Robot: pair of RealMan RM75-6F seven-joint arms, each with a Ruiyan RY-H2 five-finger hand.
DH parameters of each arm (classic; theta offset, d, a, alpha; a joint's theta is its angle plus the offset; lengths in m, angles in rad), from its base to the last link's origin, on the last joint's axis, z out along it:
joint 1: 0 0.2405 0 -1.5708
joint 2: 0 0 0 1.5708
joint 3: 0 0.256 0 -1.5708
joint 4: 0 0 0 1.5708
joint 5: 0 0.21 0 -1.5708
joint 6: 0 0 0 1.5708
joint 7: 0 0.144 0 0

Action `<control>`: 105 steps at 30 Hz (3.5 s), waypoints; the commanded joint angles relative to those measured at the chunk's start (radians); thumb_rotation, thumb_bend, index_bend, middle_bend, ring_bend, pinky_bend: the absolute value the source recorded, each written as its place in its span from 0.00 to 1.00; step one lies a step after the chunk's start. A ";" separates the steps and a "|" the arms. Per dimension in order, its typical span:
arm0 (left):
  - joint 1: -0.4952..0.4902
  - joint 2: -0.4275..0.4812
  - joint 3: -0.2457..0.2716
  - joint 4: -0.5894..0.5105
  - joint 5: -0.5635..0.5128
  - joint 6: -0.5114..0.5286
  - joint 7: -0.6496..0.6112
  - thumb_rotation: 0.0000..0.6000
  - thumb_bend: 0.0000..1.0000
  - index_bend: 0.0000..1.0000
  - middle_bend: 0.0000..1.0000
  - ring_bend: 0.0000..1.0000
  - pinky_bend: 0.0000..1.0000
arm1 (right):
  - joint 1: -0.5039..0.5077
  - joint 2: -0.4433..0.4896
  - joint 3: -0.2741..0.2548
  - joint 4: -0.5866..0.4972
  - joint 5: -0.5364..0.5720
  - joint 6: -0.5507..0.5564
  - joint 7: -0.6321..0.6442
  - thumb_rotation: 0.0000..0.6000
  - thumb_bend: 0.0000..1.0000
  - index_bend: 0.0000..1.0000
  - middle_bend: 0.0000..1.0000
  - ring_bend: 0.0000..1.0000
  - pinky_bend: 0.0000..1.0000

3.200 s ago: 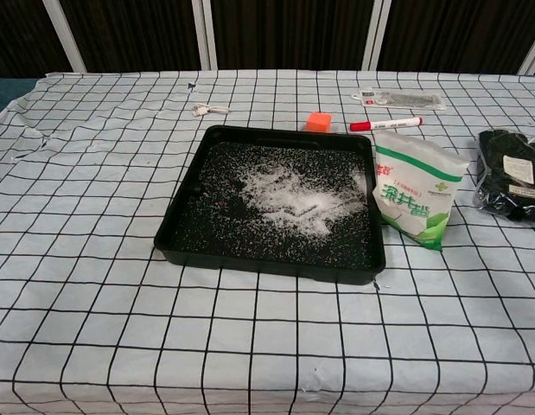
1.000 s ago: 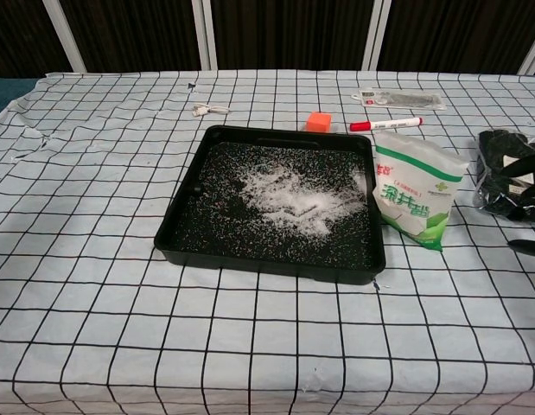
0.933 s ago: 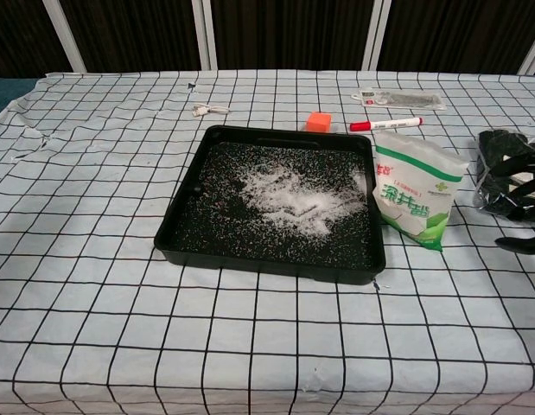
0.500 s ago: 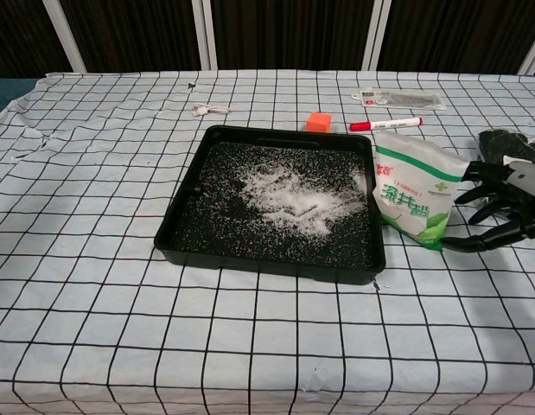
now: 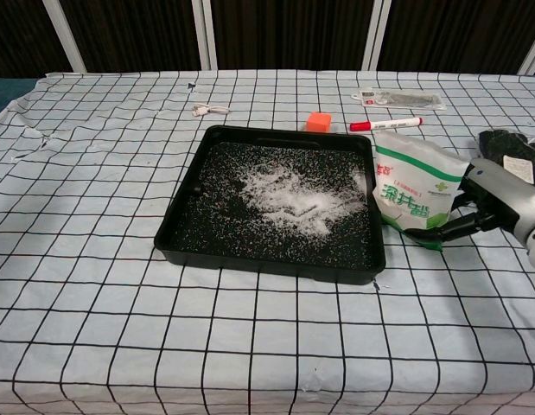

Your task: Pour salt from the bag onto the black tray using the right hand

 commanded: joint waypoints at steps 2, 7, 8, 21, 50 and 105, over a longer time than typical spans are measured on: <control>0.002 0.000 -0.003 0.000 -0.002 0.000 0.002 1.00 0.32 0.25 0.16 0.05 0.11 | 0.015 -0.021 0.012 0.027 0.001 -0.007 0.005 1.00 0.09 0.21 0.15 0.21 0.30; 0.003 0.001 -0.005 -0.002 -0.003 -0.004 0.000 1.00 0.32 0.25 0.15 0.05 0.11 | 0.028 -0.039 0.021 0.053 0.006 -0.018 0.006 1.00 0.09 0.21 0.17 0.23 0.30; 0.003 0.001 -0.005 -0.002 -0.003 -0.005 0.000 1.00 0.32 0.25 0.15 0.05 0.11 | 0.031 -0.042 0.022 0.059 0.006 -0.021 0.006 1.00 0.10 0.21 0.18 0.24 0.30; 0.006 0.007 -0.011 -0.005 -0.010 -0.016 -0.014 1.00 0.32 0.26 0.15 0.05 0.10 | 0.052 -0.057 0.050 0.121 0.007 -0.045 0.073 1.00 0.13 0.21 0.19 0.25 0.30; 0.011 0.014 -0.010 -0.015 0.001 -0.028 -0.022 1.00 0.32 0.27 0.14 0.05 0.10 | 0.088 -0.024 0.057 0.171 -0.027 -0.091 0.154 1.00 0.37 0.52 0.44 0.52 0.38; 0.026 0.025 -0.028 -0.012 -0.004 -0.010 -0.057 1.00 0.32 0.27 0.14 0.05 0.10 | 0.689 0.649 -0.089 -0.336 0.421 -0.633 -0.486 1.00 0.47 0.60 0.49 0.54 0.43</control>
